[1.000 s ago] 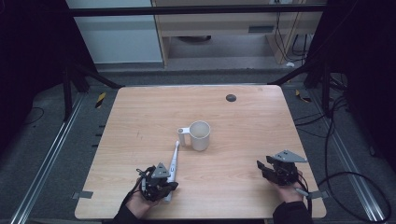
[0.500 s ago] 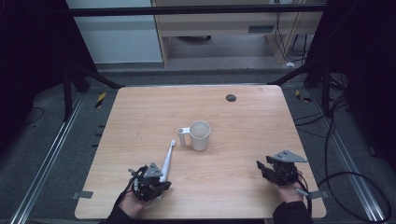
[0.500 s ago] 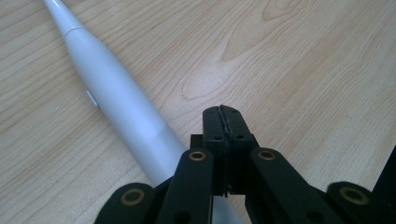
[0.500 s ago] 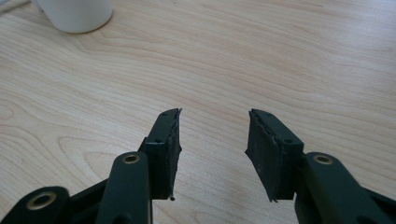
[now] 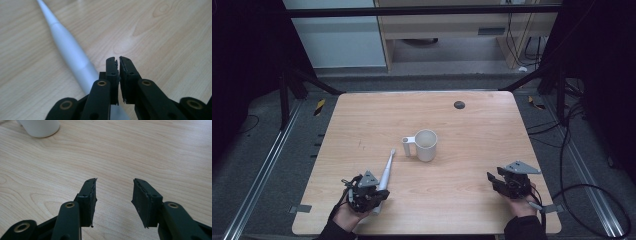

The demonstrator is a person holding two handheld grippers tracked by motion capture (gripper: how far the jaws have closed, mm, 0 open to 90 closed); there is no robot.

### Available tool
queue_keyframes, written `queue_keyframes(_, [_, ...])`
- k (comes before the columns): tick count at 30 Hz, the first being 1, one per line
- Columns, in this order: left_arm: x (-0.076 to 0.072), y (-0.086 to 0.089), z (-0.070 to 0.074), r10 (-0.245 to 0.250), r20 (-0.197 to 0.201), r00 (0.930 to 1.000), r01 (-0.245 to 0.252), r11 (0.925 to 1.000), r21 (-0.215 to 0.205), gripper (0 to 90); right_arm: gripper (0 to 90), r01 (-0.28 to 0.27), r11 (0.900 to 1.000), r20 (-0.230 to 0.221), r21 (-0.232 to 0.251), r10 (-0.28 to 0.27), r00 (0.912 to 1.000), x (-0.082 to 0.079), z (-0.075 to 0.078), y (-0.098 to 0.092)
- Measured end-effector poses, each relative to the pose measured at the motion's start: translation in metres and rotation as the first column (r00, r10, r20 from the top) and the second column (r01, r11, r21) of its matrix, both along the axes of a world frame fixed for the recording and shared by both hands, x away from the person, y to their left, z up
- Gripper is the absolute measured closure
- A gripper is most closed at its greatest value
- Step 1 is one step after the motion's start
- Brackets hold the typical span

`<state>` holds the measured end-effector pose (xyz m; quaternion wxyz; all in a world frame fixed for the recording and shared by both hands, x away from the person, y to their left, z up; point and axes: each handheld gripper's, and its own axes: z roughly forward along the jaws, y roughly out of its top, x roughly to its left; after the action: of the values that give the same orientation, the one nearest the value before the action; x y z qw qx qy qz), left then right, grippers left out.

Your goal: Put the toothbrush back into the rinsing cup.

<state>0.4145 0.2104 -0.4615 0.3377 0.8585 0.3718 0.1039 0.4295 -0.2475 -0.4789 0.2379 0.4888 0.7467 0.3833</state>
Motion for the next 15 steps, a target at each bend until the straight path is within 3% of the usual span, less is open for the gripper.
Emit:
queue_keyframes(3, [0.006,0.006,0.008,0.057,0.027,0.998,-0.056,0.9984,-0.008,75.8,53.3,-0.002,1.0,0.001,-0.004,0.002,1.0,0.0,0.0,0.0])
queue_keyframes(5, [0.011,0.008,0.012,0.101,0.033,0.9943,-0.101,0.9948,-0.013,66.3,53.0,-0.002,1.0,-0.001,-0.004,0.002,1.0,0.001,0.0,0.0])
queue_keyframes(10, [0.023,0.011,0.013,0.154,0.015,0.988,-0.154,0.9881,0.006,47.2,52.5,-0.002,1.0,-0.005,-0.005,0.002,1.0,0.001,0.0,0.0])
queue_keyframes(15, [0.038,0.012,0.01,0.201,-0.018,0.9795,-0.201,0.9796,0.012,37.9,52.1,0.0,1.0,-0.01,0.0,0.0,0.9999,0.002,0.0,-0.001])
